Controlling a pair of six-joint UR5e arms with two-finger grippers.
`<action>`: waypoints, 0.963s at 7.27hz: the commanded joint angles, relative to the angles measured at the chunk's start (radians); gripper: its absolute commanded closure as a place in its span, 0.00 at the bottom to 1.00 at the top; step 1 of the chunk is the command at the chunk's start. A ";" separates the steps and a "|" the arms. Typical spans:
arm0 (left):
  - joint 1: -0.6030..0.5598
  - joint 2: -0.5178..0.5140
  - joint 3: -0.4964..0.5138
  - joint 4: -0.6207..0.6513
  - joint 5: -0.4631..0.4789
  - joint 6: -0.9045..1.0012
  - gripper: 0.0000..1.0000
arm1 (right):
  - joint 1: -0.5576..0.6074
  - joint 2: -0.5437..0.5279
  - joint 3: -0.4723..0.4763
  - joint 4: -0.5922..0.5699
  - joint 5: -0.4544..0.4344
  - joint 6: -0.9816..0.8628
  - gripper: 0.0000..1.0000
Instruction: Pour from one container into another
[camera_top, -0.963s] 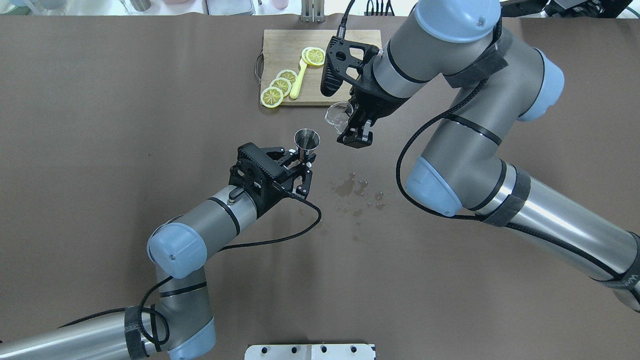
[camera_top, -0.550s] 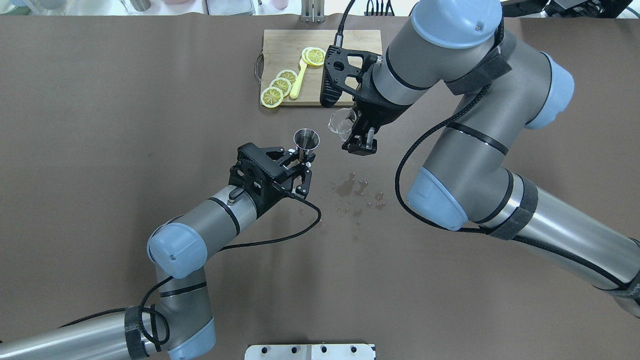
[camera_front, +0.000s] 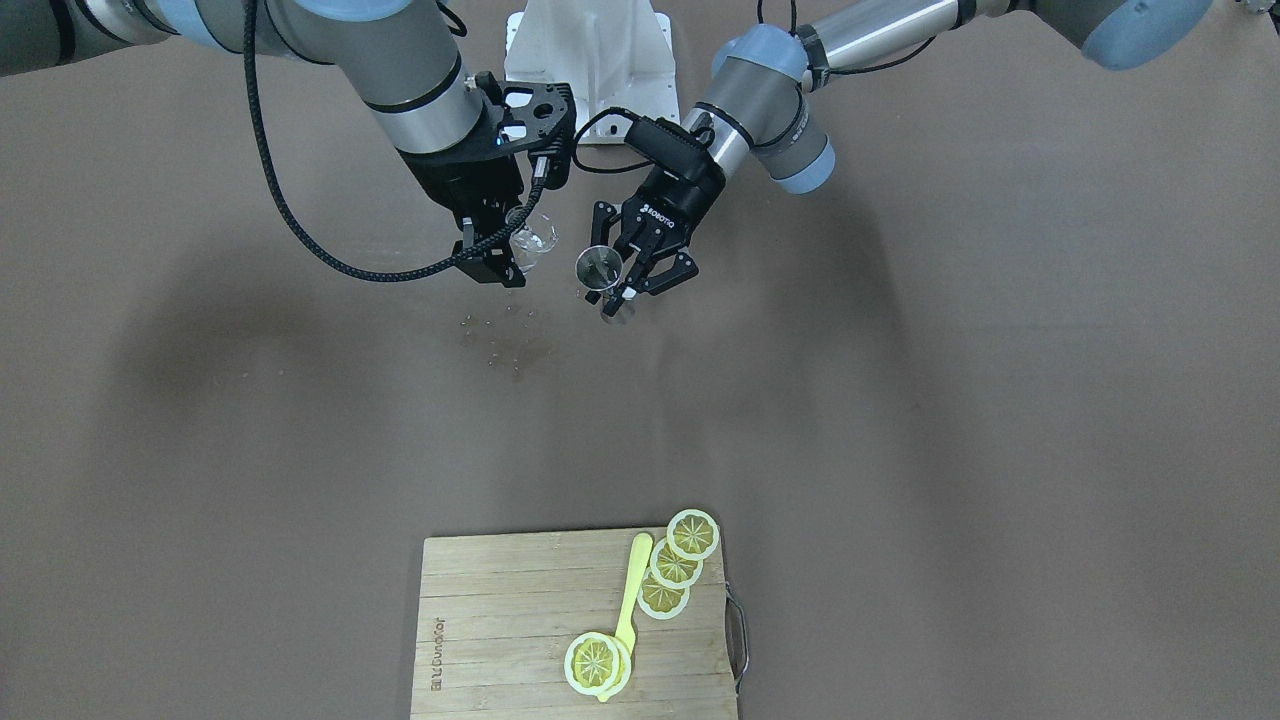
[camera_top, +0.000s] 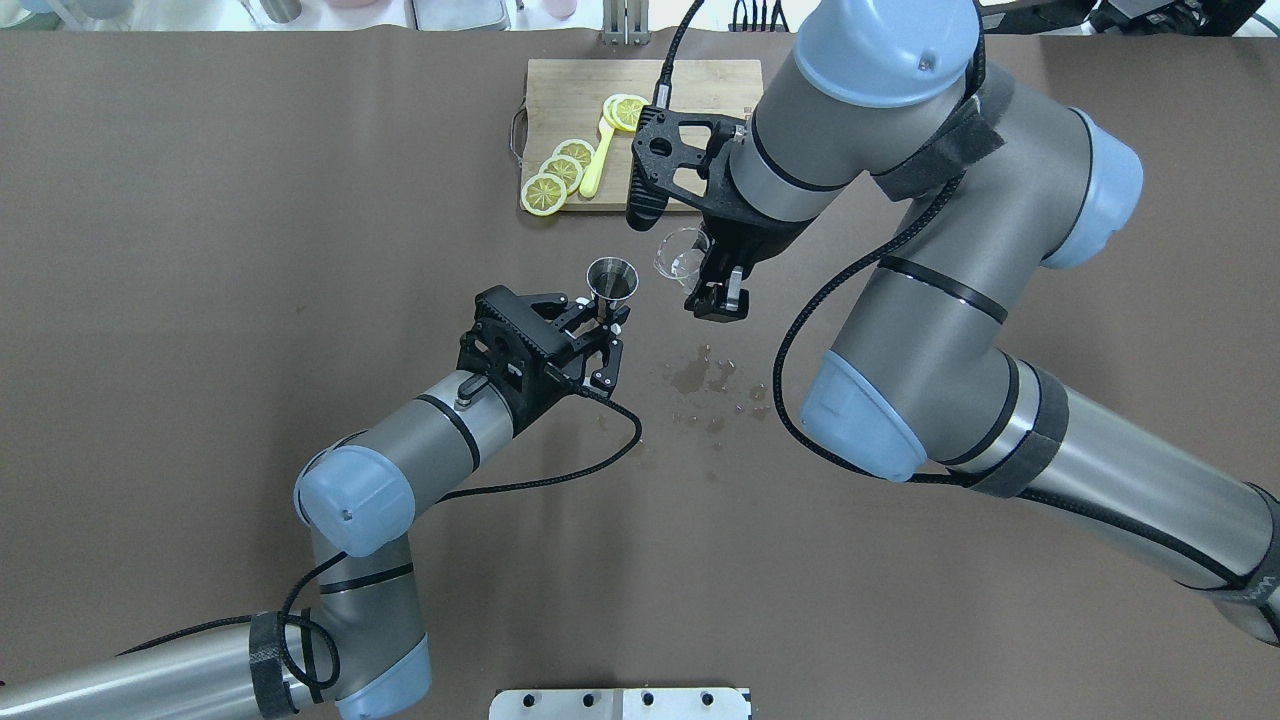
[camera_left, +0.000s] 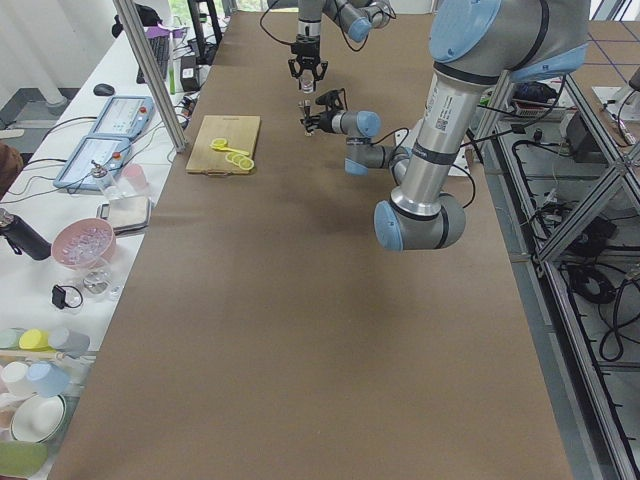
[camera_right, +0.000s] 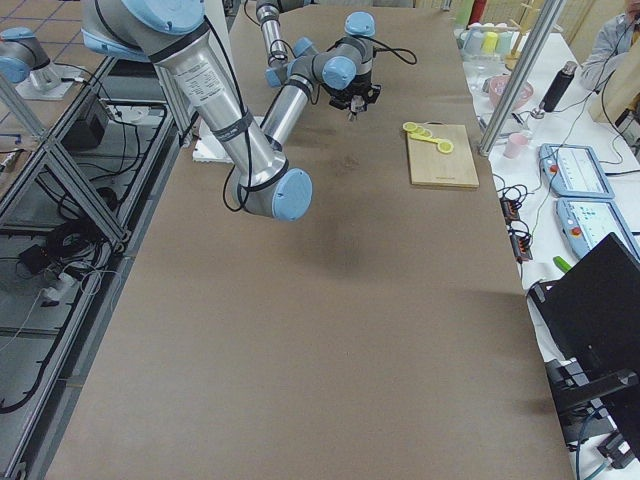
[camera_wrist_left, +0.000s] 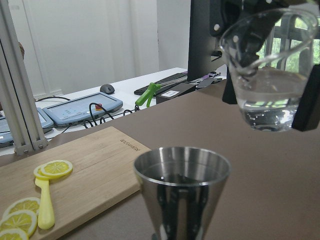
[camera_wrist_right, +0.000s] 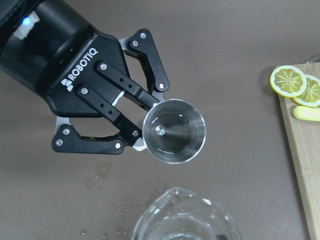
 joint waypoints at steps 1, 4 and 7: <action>0.001 0.000 -0.001 -0.002 0.000 0.000 1.00 | -0.001 0.034 -0.001 -0.084 -0.007 -0.043 1.00; 0.001 0.000 -0.001 -0.002 -0.001 -0.001 1.00 | -0.007 0.077 -0.036 -0.160 -0.009 -0.045 1.00; 0.001 0.002 -0.001 -0.003 -0.001 0.000 1.00 | -0.008 0.134 -0.088 -0.232 -0.010 -0.045 1.00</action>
